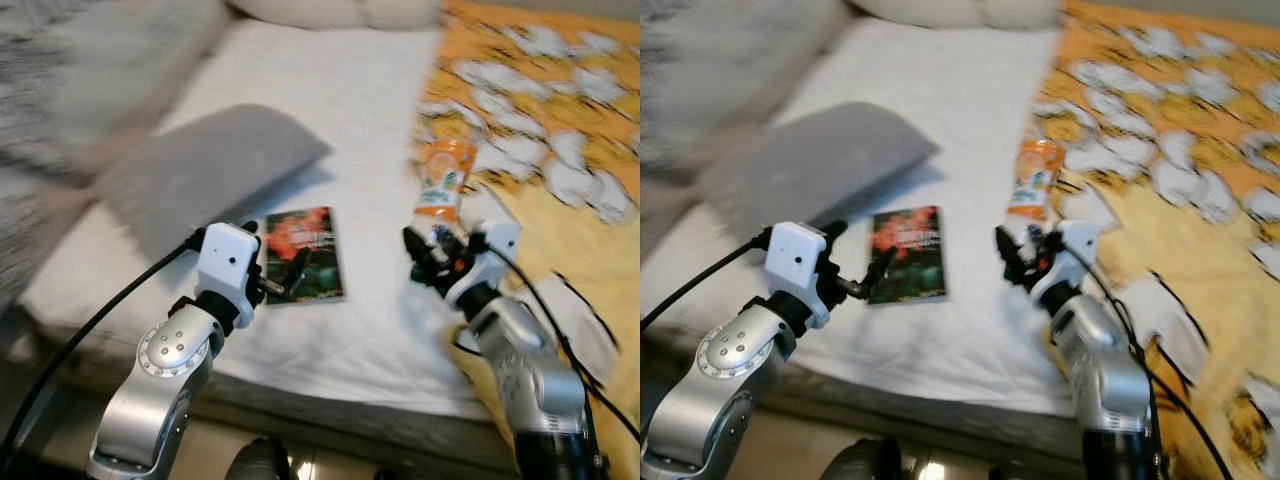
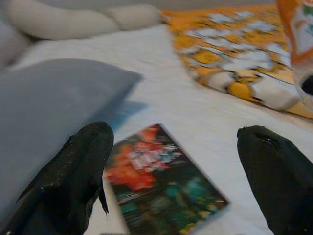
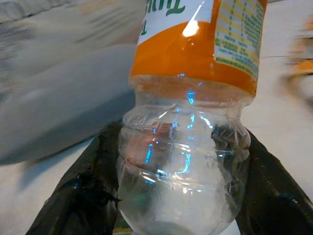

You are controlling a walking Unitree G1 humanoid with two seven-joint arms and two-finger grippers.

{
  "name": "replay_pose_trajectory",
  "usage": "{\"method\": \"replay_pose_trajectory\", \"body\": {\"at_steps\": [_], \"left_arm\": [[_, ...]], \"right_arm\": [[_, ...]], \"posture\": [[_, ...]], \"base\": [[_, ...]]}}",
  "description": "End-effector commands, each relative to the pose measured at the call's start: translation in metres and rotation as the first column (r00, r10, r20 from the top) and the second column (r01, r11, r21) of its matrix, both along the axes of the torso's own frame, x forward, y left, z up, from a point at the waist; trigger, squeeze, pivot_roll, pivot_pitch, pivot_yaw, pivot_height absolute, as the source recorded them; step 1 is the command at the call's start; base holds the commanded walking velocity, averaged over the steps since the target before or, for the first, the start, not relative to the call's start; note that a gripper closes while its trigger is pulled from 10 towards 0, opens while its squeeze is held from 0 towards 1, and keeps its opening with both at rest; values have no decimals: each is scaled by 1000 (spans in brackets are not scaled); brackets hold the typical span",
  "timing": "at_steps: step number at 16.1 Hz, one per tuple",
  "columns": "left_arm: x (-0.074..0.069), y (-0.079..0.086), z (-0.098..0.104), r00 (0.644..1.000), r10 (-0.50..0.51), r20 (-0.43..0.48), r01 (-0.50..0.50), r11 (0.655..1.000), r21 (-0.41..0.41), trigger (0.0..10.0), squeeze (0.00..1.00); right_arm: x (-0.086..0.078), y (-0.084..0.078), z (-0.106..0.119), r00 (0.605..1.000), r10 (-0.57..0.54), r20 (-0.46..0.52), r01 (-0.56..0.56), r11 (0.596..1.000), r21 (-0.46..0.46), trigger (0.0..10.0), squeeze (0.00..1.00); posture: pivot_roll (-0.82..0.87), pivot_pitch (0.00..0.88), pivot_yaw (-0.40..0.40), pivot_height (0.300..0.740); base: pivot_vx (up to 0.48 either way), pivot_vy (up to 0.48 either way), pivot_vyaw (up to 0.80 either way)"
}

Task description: Clean up the room

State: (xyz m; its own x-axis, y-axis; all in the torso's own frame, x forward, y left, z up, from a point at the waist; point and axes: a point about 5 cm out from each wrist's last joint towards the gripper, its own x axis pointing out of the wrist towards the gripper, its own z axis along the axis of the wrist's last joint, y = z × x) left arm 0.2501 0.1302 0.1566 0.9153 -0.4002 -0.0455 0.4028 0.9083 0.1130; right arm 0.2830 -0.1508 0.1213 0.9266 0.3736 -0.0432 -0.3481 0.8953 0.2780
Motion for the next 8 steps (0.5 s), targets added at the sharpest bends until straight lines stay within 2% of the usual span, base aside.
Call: {"method": "replay_pose_trajectory", "body": {"at_steps": [1,4,8], "left_arm": [[0,2,-1,1000,26,7,-26,1000,4,10000,0],[-1,5,-2,999,49,19,-50,999,10,10000,0],[-7,9,-4,997,70,14,-70,998,5,10000,0]], "right_arm": [[-6,1,4,1000,13,-1,-13,1000,7,10000,0],[-15,10,8,998,59,3,-59,998,-13,10000,0],[-27,24,3,992,121,-36,-122,993,-3,10000,0]], "posture": [[-16,35,23,740],[-13,33,8,740],[1,31,-4,740]], "base": [[0,0,800],[0,0,800],[0,0,800]]}}
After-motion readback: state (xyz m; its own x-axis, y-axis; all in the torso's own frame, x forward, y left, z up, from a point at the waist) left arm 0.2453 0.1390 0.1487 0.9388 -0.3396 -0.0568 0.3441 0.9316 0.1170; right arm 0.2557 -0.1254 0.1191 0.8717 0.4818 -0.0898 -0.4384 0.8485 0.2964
